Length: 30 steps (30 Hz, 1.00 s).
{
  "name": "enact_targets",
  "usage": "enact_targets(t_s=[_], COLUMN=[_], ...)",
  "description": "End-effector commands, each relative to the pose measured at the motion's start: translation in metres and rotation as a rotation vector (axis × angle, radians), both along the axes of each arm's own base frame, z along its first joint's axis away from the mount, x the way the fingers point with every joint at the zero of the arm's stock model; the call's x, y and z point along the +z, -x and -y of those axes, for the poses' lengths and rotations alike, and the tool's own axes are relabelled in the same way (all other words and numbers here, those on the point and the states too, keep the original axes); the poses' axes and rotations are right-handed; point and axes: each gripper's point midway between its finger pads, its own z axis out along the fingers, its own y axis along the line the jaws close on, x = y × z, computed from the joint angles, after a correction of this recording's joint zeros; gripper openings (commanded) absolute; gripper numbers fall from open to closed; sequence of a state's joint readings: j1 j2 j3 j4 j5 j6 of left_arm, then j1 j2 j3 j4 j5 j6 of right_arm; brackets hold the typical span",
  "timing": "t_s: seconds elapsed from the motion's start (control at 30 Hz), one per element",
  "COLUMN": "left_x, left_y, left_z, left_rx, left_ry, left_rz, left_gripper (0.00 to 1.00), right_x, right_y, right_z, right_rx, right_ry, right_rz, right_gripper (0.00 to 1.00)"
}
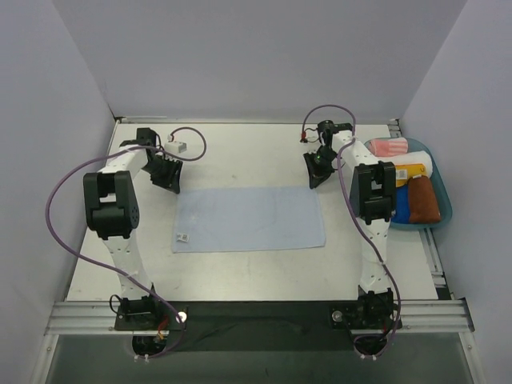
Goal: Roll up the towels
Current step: Fold the towel
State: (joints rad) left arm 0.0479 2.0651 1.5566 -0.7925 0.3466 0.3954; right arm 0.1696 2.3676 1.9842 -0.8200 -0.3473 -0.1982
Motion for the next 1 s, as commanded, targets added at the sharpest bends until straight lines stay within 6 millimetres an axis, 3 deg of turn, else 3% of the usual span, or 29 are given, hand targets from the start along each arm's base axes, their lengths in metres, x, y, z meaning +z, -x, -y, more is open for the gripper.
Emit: enact_targets(t_s=[0.0, 0.43, 0.57, 0.6, 0.73, 0.97], left_x=[0.011, 0.005, 0.000, -0.001, 0.000, 0.018], left_y=[-0.025, -0.013, -0.014, -0.014, -0.019, -0.038], left_z=[-0.001, 0.023, 0.023, 0.024, 0.021, 0.017], left_rx=[0.011, -0.006, -0.005, -0.004, 0.007, 0.012], left_ry=[0.013, 0.148, 0.148, 0.150, 0.138, 0.134], left_rz=[0.068, 0.003, -0.007, -0.010, -0.003, 0.065], left_gripper=[0.47, 0.43, 0.28, 0.19, 0.01, 0.00], right_x=[0.004, 0.013, 0.017, 0.017, 0.023, 0.040], right_y=[0.014, 0.011, 0.011, 0.010, 0.005, -0.015], right_z=[-0.001, -0.006, -0.008, -0.007, -0.007, 0.000], right_rx=[0.007, 0.008, 0.011, 0.009, 0.005, -0.013], right_ry=[-0.023, -0.054, -0.063, -0.064, -0.076, -0.066], right_rz=[-0.045, -0.026, -0.019, -0.016, 0.001, 0.076], right_gripper=[0.00, 0.00, 0.00, 0.00, 0.00, 0.00])
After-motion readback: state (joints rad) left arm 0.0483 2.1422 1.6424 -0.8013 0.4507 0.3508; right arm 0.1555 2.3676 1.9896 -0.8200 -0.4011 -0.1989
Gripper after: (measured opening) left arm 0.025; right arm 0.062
